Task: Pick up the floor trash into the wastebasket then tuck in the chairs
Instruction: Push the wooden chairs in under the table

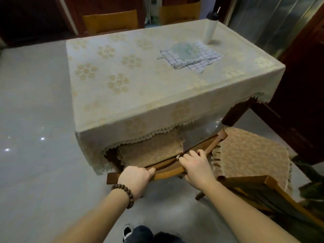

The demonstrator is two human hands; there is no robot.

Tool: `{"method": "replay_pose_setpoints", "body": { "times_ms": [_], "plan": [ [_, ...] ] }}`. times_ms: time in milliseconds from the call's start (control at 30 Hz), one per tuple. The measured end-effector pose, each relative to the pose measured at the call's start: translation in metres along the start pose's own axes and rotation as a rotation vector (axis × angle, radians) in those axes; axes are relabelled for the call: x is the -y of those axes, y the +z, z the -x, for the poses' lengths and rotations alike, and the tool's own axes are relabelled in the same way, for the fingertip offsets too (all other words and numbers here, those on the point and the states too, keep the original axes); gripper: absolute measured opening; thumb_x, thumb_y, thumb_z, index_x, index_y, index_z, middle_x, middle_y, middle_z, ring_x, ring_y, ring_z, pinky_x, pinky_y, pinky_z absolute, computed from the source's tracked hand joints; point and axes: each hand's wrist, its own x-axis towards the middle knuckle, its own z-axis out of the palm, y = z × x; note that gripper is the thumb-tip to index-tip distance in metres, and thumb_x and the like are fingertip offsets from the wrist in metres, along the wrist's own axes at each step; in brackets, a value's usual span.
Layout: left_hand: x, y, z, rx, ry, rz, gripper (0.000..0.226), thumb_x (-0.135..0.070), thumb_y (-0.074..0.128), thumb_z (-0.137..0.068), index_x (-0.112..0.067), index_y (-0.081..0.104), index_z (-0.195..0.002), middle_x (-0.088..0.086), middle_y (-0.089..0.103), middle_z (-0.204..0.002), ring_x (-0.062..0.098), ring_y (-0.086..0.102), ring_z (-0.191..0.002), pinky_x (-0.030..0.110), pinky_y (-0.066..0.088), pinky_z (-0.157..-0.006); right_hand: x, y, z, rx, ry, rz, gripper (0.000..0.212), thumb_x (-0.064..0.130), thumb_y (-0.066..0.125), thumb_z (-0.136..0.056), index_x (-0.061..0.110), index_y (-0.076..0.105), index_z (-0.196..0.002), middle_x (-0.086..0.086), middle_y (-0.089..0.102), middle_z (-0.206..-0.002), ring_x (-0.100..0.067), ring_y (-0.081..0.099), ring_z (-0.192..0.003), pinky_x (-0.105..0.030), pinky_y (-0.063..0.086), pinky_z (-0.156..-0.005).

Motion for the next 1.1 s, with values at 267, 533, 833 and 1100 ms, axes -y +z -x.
{"method": "replay_pose_setpoints", "body": {
  "times_ms": [267, 533, 833, 1100],
  "plan": [
    [0.001, -0.001, -0.003, -0.020, 0.028, 0.026, 0.020, -0.018, 0.046, -0.092, -0.020, 0.043, -0.112, 0.005, 0.060, -0.093, 0.026, 0.059, -0.081, 0.035, 0.044, -0.064, -0.003, 0.005, -0.004, -0.035, -0.065, 0.050, 0.051, 0.049, 0.075, -0.061, 0.025, 0.063, -0.103, 0.004, 0.066, -0.094, -0.022, 0.059, -0.091, -0.044, 0.043, -0.083],
    [-0.007, 0.010, -0.009, -0.086, -0.153, 0.020, 0.049, -0.029, 0.050, -0.091, -0.027, 0.033, -0.136, 0.003, 0.053, -0.124, 0.024, 0.049, -0.113, 0.037, 0.041, -0.093, -0.096, -0.044, -0.022, 0.269, -0.247, 0.003, 0.098, 0.082, 0.048, -0.065, 0.039, 0.012, -0.146, -0.001, 0.012, -0.156, -0.024, 0.006, -0.143, -0.047, 0.011, -0.114],
    [-0.063, 0.017, 0.019, -0.302, -0.637, 0.253, 0.098, -0.088, 0.035, -0.066, -0.027, 0.034, -0.143, 0.004, 0.043, -0.142, 0.024, 0.030, -0.135, 0.043, 0.004, -0.117, -0.136, -0.048, -0.029, 0.284, -0.392, 0.176, 0.107, 0.090, 0.041, -0.059, 0.039, 0.007, -0.146, -0.001, 0.013, -0.157, -0.026, 0.014, -0.142, -0.051, 0.016, -0.112],
    [-0.078, 0.021, 0.005, -0.411, -0.799, 0.210, 0.077, -0.088, 0.036, -0.063, -0.025, 0.065, -0.095, -0.003, 0.063, -0.107, 0.023, 0.051, -0.109, 0.045, 0.018, -0.114, -0.125, -0.034, -0.021, 0.073, -0.310, 0.256, 0.054, 0.071, 0.040, -0.079, 0.030, 0.054, -0.111, 0.007, 0.060, -0.110, -0.019, 0.049, -0.108, -0.047, 0.027, -0.094]
  ]
}}
